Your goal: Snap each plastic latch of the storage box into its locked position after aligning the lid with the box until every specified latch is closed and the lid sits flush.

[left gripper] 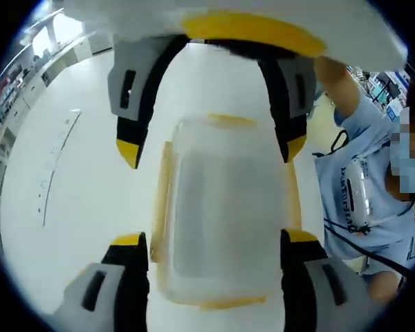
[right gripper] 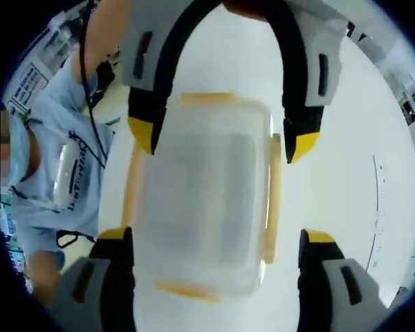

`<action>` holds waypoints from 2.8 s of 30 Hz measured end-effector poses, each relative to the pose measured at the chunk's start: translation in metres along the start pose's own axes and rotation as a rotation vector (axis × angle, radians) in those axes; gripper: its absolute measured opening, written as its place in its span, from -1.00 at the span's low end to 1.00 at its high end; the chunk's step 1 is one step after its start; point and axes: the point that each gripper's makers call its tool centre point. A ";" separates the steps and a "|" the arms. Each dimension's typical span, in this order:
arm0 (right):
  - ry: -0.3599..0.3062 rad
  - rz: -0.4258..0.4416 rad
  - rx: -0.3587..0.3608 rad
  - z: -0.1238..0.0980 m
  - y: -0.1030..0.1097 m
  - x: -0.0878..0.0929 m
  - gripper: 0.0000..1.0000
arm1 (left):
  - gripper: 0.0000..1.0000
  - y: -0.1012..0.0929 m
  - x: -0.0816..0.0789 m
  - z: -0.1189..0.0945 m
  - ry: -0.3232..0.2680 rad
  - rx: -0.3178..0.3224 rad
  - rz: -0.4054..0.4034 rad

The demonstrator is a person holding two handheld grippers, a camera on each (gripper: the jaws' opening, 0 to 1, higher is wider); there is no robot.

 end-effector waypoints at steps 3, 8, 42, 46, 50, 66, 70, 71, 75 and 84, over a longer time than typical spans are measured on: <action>-0.032 -0.028 0.003 0.000 0.000 -0.003 1.00 | 0.54 0.000 0.001 0.002 0.007 0.022 -0.008; -0.067 -0.028 0.000 0.000 -0.002 -0.001 1.00 | 0.57 0.000 0.002 0.006 0.018 0.053 -0.023; -0.320 -0.079 -0.101 0.004 0.002 -0.005 1.00 | 0.39 0.003 -0.005 0.013 0.134 0.244 -0.044; -0.327 -0.071 -0.100 0.003 0.002 -0.004 1.00 | 0.39 0.001 -0.005 0.016 0.108 0.304 -0.060; -0.320 -0.066 -0.098 0.003 0.003 -0.003 1.00 | 0.39 0.000 -0.005 0.018 0.080 0.336 -0.074; -0.352 -0.043 -0.100 0.004 0.001 0.000 1.00 | 0.39 0.001 -0.010 0.028 -0.068 0.496 -0.192; -0.366 -0.013 -0.118 0.006 0.001 0.001 1.00 | 0.39 0.001 -0.010 0.029 -0.084 0.490 -0.204; -0.368 -0.011 -0.118 0.006 0.001 0.001 1.00 | 0.39 -0.001 -0.010 0.029 -0.085 0.489 -0.204; -0.369 -0.005 -0.116 0.006 0.001 0.001 1.00 | 0.40 -0.002 -0.010 0.030 -0.092 0.486 -0.208; -0.365 0.000 -0.108 0.005 0.002 0.002 1.00 | 0.40 -0.001 -0.010 0.028 -0.094 0.484 -0.213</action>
Point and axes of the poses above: the point that each gripper's makers call its tool centre point, and the gripper's own axes: z roughly forward along the fingers, y roughly to its left, x roughly out of its underside, and after that the axes turned 3 degrees about -z, right-handed
